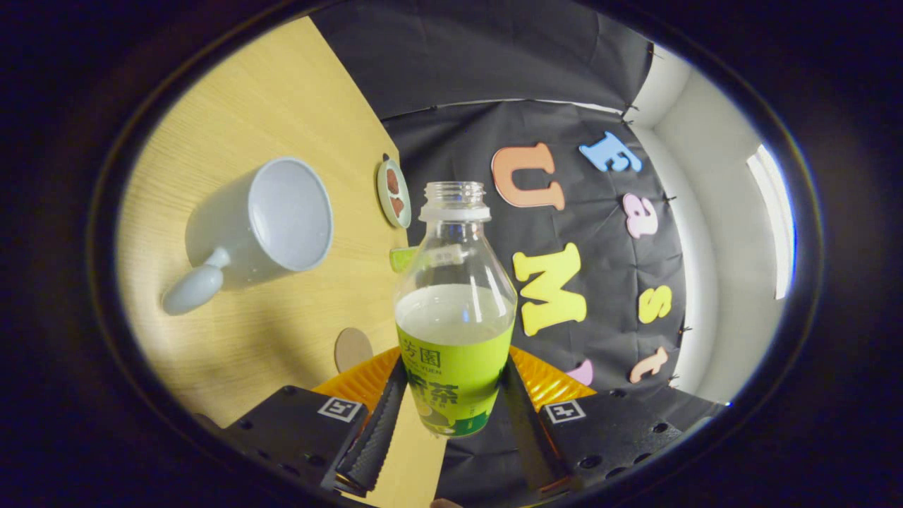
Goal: Take the bottle from table, then pour the juice into the cup, finally place the bottle on the coaster
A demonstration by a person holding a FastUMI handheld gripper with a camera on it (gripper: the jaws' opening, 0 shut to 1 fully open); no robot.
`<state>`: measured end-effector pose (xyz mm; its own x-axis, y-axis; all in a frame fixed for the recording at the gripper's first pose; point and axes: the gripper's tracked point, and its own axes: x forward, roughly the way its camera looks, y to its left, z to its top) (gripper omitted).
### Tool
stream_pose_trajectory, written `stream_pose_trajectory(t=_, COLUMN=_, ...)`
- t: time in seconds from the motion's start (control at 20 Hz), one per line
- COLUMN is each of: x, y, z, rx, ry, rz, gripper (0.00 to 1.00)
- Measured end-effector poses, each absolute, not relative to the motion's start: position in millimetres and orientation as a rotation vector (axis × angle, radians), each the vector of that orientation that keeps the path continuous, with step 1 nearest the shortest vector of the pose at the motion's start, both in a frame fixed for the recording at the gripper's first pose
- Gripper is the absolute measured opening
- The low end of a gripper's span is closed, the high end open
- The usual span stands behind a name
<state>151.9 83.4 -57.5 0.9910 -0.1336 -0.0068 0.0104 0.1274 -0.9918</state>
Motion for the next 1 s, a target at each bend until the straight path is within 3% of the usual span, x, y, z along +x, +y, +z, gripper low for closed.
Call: stream_pose_trajectory(t=1.0, x=169, y=66, z=-28, rx=-1.722, ry=0.088, rz=-0.183, gripper=0.79)
